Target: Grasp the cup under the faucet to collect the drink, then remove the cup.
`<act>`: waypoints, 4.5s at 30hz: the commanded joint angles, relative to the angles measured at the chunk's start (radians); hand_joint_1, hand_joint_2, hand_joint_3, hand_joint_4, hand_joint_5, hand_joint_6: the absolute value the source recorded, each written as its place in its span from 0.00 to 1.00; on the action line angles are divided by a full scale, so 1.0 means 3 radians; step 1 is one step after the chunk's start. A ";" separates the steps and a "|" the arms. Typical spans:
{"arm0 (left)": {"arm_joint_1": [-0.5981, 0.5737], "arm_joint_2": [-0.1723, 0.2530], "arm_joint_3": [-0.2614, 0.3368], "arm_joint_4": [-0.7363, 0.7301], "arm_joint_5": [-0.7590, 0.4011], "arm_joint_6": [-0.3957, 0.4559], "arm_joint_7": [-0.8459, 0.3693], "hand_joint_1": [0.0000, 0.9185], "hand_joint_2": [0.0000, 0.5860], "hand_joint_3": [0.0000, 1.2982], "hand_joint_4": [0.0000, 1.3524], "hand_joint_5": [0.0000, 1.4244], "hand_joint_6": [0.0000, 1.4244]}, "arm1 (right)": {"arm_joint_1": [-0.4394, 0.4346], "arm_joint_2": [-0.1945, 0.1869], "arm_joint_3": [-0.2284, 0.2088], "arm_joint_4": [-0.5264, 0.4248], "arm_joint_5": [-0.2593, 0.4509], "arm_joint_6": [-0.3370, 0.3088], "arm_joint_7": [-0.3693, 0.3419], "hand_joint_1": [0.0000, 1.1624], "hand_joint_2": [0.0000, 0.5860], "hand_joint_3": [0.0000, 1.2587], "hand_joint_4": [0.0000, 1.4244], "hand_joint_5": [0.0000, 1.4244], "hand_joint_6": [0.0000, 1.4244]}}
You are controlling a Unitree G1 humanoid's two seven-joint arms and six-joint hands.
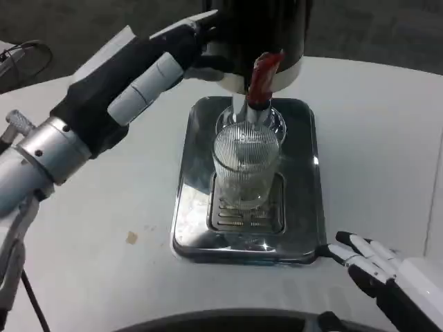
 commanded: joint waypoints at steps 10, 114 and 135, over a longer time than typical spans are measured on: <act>-0.0445 -0.0236 -0.0061 0.0301 -0.0085 0.0355 -0.0457 0.00 0.13 0.11 0.07 0.17 0.16 | 0.0154 0.0019 -0.0065 -0.0110 0.0017 -0.0053 -0.0049 0.25 0.81 0.10 0.00 0.00 0.01; -0.1085 -0.0321 -0.0769 0.1568 0.1050 -0.1017 -0.0545 0.00 0.09 0.09 0.00 0.09 0.09 | -0.2341 0.0852 0.0718 0.2562 0.1079 0.0633 -0.1849 0.63 0.37 0.00 0.00 0.01 0.03; -0.1239 -0.0318 -0.0750 0.1779 0.1061 -0.1120 -0.0557 0.00 0.09 0.10 0.01 0.09 0.08 | -0.2837 0.0754 0.0694 0.3192 0.1385 0.0233 -0.1893 0.63 0.35 0.00 0.00 0.01 0.02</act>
